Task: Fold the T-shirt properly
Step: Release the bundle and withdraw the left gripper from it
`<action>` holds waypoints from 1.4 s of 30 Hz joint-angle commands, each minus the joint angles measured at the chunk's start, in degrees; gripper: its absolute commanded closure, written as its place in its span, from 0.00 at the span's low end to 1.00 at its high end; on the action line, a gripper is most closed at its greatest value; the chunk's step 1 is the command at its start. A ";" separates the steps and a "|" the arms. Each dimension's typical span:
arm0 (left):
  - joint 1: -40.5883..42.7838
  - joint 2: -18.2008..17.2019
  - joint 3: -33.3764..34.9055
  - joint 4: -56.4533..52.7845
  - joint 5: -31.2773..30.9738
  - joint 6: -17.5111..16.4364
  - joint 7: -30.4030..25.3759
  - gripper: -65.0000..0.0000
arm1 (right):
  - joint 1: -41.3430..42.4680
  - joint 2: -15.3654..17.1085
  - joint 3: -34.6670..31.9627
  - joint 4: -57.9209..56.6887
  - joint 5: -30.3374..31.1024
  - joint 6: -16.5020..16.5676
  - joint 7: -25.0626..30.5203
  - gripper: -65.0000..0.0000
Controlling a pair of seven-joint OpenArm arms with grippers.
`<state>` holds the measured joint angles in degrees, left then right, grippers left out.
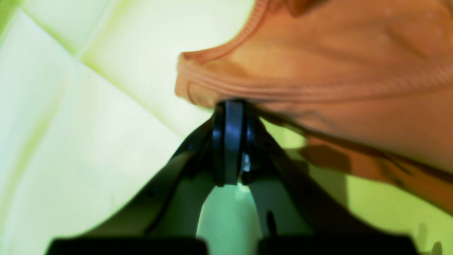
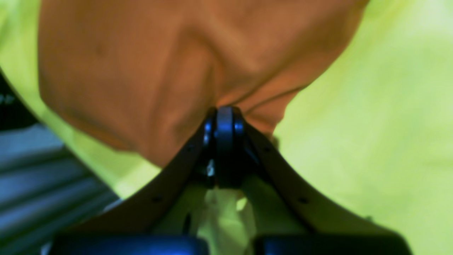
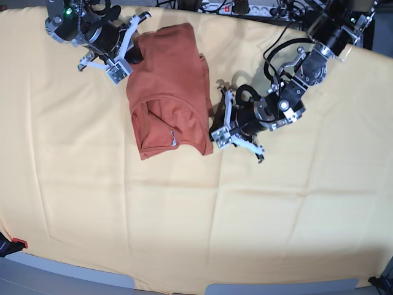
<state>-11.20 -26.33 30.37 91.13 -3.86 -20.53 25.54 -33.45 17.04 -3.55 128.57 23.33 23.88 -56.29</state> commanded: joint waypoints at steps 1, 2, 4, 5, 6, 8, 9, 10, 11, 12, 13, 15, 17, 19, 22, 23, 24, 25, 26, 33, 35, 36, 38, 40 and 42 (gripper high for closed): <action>-1.46 -0.44 -0.39 0.63 0.24 0.44 0.17 1.00 | 0.11 0.02 0.24 2.05 -1.57 -1.62 1.75 1.00; -2.05 -0.52 -0.39 0.83 0.24 0.46 0.42 1.00 | 0.11 -0.07 0.24 2.95 -3.98 -2.82 1.95 1.00; -3.04 -0.70 -0.74 1.86 0.66 0.70 2.54 1.00 | 0.11 -0.02 0.24 4.55 -8.83 -5.57 2.10 1.00; -3.39 -0.83 -1.20 2.69 0.63 1.25 4.37 1.00 | 0.04 -0.02 0.24 5.11 -11.45 -7.13 2.10 1.00; -3.67 -1.01 -1.70 3.65 0.59 2.23 6.51 1.00 | -0.09 -0.02 0.24 5.33 -13.88 -9.14 2.10 1.00; -3.76 -1.62 -3.23 6.10 0.57 3.72 9.99 1.00 | -0.33 -0.02 0.24 5.31 -16.39 -12.68 2.01 1.00; -3.74 -2.05 -4.24 7.45 0.11 3.69 11.43 1.00 | -0.50 0.04 0.24 5.31 -16.35 -12.96 1.99 1.00; -3.76 -2.56 -5.16 8.81 -1.03 3.65 12.55 1.00 | -0.72 0.15 0.24 5.31 -16.02 -12.39 2.10 1.00; -3.74 -3.19 -6.19 10.21 -2.58 3.65 13.22 1.00 | -0.87 0.13 0.24 5.31 -15.50 -10.99 2.19 1.00; -3.74 -3.85 -7.19 11.47 -4.59 3.65 13.97 1.00 | -1.07 0.13 0.24 5.31 -14.73 -9.51 2.29 1.00; -3.74 -4.55 -8.22 12.52 -6.58 3.56 14.49 1.00 | -1.29 0.15 0.24 5.29 -13.94 -8.35 2.27 1.00; -3.74 -5.88 -10.45 13.66 -10.71 1.05 14.91 1.00 | -1.31 0.15 0.24 4.63 -12.85 -6.29 2.23 1.00; -3.72 -6.95 -13.07 13.88 -15.82 -3.52 15.28 1.00 | -1.27 0.15 0.24 2.60 -12.72 -4.57 2.29 1.00; -3.43 -7.52 -15.85 13.86 -22.03 -6.75 16.41 1.00 | -1.27 0.13 0.24 -0.44 -12.66 -2.99 2.27 1.00; -2.40 -7.48 -20.24 13.77 -28.83 -9.70 16.94 1.00 | -1.16 0.13 0.22 -3.93 -12.66 -2.84 2.27 1.00; -1.88 -7.50 -21.59 13.77 -30.38 -10.12 16.94 1.00 | -1.18 0.13 0.24 -4.20 -12.66 -2.84 2.25 1.00; -1.46 -7.48 -22.73 13.75 -31.65 -10.73 16.96 1.00 | -1.25 0.13 0.24 -4.20 -12.63 -2.84 1.99 1.00; -1.03 -7.48 -23.56 13.75 -32.48 -11.13 16.96 1.00 | -1.29 0.13 0.24 -4.17 -12.61 -2.82 1.75 1.00; -0.83 -7.48 -24.13 13.75 -33.16 -11.72 16.96 1.00 | -1.31 0.13 0.22 -4.17 -12.11 -2.78 1.53 1.00; 1.36 -7.48 -24.50 13.73 -33.05 -13.46 16.96 1.00 | -1.36 0.09 0.17 -4.17 7.02 0.46 -4.50 1.00; 1.33 -7.48 -24.50 13.73 -33.09 -13.44 16.90 1.00 | -1.53 -0.09 0.17 -4.20 10.19 0.68 -4.44 1.00; 1.33 -7.45 -24.50 13.73 -33.09 -13.44 16.68 1.00 | -1.92 -0.35 0.17 -4.17 11.08 1.29 -4.42 1.00; 1.33 -7.45 -24.50 13.73 -33.16 -13.42 16.55 1.00 | -3.06 -1.22 0.17 -4.17 12.37 2.21 -4.44 1.00; 1.33 -7.45 -24.50 13.73 -33.35 -13.44 16.52 1.00 | -4.20 -2.14 0.17 -4.17 13.35 4.17 -4.28 1.00; 1.33 -7.48 -24.50 13.73 -33.35 -13.42 16.55 1.00 | -4.35 -2.60 0.17 -4.17 12.37 5.77 -3.74 1.00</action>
<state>-8.75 -33.04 6.39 104.07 -36.23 -33.80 43.51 -37.78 14.15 -3.49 123.72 34.96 27.79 -60.88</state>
